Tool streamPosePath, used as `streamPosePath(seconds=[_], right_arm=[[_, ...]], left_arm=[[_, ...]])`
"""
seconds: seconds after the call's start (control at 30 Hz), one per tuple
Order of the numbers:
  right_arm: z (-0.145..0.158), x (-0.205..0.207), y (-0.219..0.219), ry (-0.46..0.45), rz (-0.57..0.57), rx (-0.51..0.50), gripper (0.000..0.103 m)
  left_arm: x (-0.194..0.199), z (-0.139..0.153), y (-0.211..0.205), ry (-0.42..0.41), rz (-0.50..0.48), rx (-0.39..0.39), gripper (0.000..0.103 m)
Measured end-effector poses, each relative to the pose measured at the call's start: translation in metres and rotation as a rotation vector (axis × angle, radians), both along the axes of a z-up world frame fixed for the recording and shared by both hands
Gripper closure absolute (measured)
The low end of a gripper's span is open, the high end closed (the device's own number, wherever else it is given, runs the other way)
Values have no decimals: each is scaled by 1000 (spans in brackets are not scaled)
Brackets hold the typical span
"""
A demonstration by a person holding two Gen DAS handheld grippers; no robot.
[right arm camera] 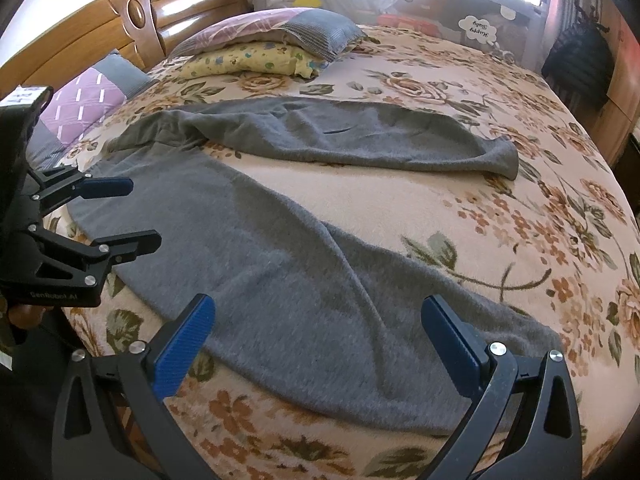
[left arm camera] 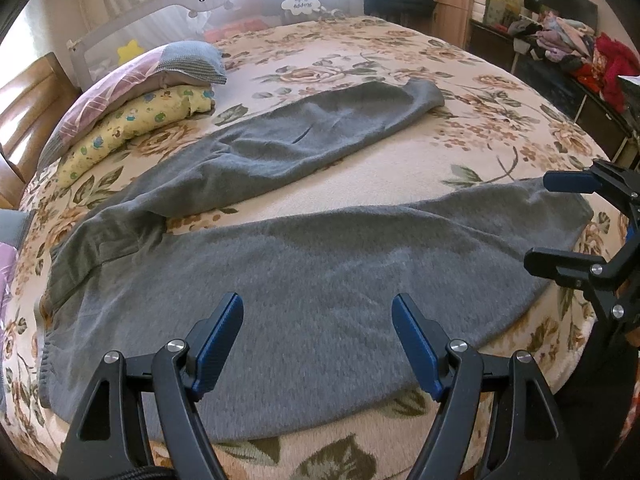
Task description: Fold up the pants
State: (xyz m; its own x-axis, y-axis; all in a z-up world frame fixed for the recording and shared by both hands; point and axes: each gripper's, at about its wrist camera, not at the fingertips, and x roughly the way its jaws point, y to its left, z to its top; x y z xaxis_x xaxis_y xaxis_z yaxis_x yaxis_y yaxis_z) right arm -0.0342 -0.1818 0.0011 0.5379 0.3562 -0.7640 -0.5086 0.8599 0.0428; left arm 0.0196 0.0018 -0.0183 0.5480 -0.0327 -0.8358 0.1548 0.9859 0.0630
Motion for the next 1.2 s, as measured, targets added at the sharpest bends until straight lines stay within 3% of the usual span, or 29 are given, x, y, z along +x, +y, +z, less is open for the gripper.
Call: streamPosePath(seconds=[0.33,0.63,0.73,1.0,1.2], right_arm=[[-4,42,-19,127,-49,-21,0],[-5,104,-51,161,-133,83,0],[-3,133,-62,172,-163,116,0],[1,222,-96,186,-265,171,0],[-5,289,-118,196,-324,111,0]], left_arm=[[28,-8,-1,42,-30,-18,26],[72,-14,-1,54,-73,-20,26],[97,-16,1,63,-87,-35,26],[174,-16,-6,23,-140,39,26],[249,-26,-13,33,-189,58,26]])
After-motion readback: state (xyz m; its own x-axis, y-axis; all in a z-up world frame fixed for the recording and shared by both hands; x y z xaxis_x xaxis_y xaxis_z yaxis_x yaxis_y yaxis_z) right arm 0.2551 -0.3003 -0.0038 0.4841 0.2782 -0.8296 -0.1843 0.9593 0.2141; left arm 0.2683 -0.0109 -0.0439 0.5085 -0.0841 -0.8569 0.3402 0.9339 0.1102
